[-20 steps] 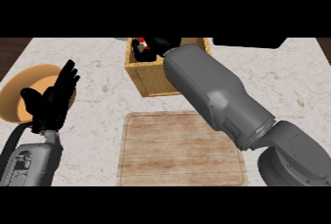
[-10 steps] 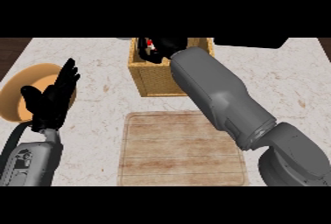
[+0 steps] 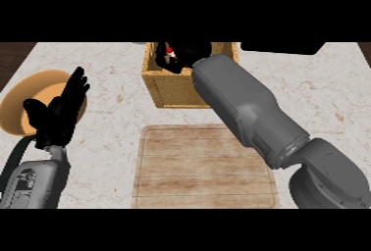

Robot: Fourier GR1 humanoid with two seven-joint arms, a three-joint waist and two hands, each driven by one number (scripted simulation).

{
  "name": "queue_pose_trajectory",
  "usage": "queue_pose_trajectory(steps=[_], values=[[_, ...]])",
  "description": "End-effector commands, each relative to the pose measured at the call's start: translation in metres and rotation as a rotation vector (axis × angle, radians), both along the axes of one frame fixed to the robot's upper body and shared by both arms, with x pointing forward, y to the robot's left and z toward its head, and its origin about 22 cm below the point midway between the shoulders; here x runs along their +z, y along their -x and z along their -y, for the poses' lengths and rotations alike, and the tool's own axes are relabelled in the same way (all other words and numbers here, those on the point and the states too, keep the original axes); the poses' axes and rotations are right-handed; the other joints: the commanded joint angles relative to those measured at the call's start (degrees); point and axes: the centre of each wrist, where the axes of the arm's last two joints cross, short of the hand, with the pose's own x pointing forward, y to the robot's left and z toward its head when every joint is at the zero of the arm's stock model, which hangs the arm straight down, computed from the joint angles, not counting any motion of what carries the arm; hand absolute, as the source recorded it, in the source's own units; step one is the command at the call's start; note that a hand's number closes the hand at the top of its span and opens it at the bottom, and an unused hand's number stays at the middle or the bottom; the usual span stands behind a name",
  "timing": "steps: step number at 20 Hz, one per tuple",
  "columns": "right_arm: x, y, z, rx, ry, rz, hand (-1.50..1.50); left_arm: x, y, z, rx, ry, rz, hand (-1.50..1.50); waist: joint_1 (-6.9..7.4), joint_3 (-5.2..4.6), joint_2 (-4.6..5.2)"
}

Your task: Pick the cupcake from the cutting board and place it in the basket

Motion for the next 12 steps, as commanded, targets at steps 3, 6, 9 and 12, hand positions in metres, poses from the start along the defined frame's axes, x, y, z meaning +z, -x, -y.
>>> queue_pose_trajectory(steps=[3, 6, 9, 12], values=[[-0.024, 0.000, 0.012, -0.019, 0.035, -0.056, 1.50, -0.004, 0.008, 0.004, -0.015, 0.003, 0.005, 0.00, 0.66, -0.06, 0.76], [-0.023, -0.003, 0.017, -0.048, 0.026, -0.120, 1.50, -0.010, 0.002, 0.000, 0.027, 0.004, -0.013, 0.00, -0.82, -0.06, 0.66], [-0.021, -0.006, 0.022, -0.116, 0.065, -0.162, 1.50, -0.009, 0.010, -0.014, 0.005, -0.007, -0.014, 0.00, -0.42, -0.07, 0.53], [-0.011, -0.004, 0.012, -0.179, 0.050, -0.174, 1.50, 0.011, -0.006, 0.009, -0.014, 0.020, 0.011, 0.00, 0.48, -0.07, 0.76]])
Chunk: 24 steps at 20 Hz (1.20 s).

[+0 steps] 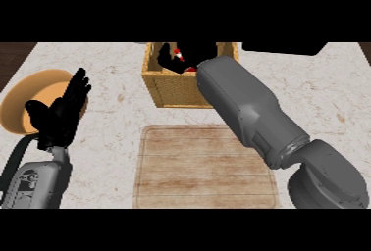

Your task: Pick the cupcake from the cutting board and place it in the basket

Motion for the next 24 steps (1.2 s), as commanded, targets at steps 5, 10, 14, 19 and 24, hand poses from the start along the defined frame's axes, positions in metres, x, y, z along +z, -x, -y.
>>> queue_pose_trajectory(steps=[5, 10, 14, 19, 24], values=[[-0.007, 0.002, 0.001, -0.026, -0.142, 0.030, -1.50, -0.004, -0.003, 0.005, 0.009, -0.004, -0.003, 0.00, -0.84, 0.07, 0.55], [-0.003, 0.003, -0.004, -0.041, -0.398, 0.055, -1.50, -0.005, 0.006, -0.008, 0.041, -0.007, -0.020, 0.00, -1.30, 0.12, 0.09], [0.015, -0.002, -0.001, -0.090, -0.609, 0.062, -1.50, -0.001, 0.004, -0.016, 0.039, 0.009, -0.019, 0.00, -2.26, 0.13, 0.04], [0.035, -0.016, 0.031, -0.175, -0.788, 0.059, -1.50, -0.011, 0.008, -0.007, 0.076, -0.010, -0.017, 0.00, -3.67, 0.13, -0.40], [0.025, -0.024, 0.071, -0.258, -0.945, 0.007, -1.50, -0.014, 0.007, -0.009, 0.072, 0.008, -0.026, 0.00, -3.84, 0.13, -0.29]])
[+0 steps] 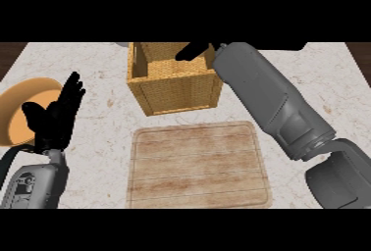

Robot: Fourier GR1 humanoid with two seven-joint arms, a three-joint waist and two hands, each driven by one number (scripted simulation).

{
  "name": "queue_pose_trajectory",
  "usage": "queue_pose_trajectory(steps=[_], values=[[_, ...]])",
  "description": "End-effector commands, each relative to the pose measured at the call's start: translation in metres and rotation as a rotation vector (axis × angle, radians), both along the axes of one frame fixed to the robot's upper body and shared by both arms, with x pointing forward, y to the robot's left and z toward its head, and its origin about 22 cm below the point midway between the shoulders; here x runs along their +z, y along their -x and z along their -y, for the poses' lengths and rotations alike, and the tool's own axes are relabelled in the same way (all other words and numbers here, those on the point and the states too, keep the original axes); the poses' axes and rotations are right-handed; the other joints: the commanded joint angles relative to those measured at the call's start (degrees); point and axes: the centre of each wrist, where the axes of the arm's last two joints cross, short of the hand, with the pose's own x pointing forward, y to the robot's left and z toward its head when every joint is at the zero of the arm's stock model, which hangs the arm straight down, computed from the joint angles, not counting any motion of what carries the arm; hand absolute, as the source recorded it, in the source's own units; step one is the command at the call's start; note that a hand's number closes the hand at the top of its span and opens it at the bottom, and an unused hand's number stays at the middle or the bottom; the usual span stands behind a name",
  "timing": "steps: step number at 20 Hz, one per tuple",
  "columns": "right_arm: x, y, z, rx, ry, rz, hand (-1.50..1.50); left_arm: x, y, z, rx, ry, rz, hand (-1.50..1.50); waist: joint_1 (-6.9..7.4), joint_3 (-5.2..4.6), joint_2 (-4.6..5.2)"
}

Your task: Pick the cupcake from the cutting board and place it in the basket

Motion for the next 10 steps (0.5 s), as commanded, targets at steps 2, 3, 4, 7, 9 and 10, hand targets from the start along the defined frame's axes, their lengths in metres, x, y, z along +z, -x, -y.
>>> queue_pose_trajectory(steps=[2, 3, 4, 7, 9, 10], values=[[-0.009, -0.009, 0.055, -0.041, -0.149, -0.029, -1.50, 0.016, 0.007, -0.010, 0.000, -0.003, 0.005, 0.00, -0.53, 0.04, -0.41], [-0.017, -0.007, 0.052, -0.035, -0.158, -0.033, -1.50, 0.003, 0.009, -0.016, 0.017, -0.001, 0.008, 0.00, -0.83, 0.00, -0.40], [-0.004, -0.014, 0.089, -0.027, -0.158, -0.030, -1.50, 0.014, 0.003, -0.019, 0.032, 0.000, -0.013, 0.00, -1.03, 0.03, -0.39], [-0.015, -0.013, 0.104, 0.016, -0.160, -0.040, -1.50, 0.003, 0.003, -0.014, 0.035, 0.010, 0.009, 0.00, -0.77, 0.00, -0.25], [-0.022, -0.012, 0.113, 0.007, -0.197, -0.035, -1.50, 0.009, 0.002, -0.006, 0.003, 0.010, -0.008, 0.00, -0.56, 0.01, -0.21], [-0.015, -0.012, 0.140, 0.047, -0.171, -0.043, -1.50, 0.009, 0.008, -0.024, 0.027, -0.014, -0.006, 0.00, -1.22, 0.01, -0.51]])
